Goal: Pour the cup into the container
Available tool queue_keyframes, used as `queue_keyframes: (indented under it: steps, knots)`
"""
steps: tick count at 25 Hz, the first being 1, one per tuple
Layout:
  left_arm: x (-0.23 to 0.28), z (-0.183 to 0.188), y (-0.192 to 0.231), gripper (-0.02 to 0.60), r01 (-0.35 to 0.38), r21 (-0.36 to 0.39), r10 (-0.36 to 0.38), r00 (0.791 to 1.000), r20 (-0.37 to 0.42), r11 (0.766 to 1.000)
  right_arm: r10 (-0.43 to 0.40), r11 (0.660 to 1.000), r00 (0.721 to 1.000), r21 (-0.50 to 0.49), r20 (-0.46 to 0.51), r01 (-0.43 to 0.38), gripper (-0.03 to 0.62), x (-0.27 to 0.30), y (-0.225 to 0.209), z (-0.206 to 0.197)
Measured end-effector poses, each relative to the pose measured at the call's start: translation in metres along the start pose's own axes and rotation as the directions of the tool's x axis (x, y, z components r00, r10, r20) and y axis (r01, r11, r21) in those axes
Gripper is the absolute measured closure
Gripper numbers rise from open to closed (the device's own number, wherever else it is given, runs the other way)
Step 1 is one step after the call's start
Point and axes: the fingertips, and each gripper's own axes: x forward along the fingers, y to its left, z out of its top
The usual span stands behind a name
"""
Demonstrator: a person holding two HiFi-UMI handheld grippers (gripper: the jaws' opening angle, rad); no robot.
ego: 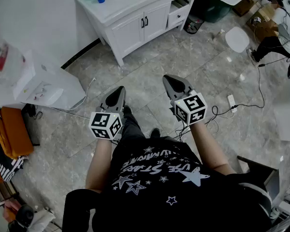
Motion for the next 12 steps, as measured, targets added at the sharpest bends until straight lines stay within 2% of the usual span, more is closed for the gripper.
queue_keyframes:
  steps: [12]
  knots:
    - [-0.018, -0.014, 0.019, 0.571, -0.064, -0.048, 0.064, 0.998, -0.013, 0.997, 0.01, 1.0, 1.0, 0.027, -0.005, -0.01, 0.588, 0.016, 0.0, -0.008]
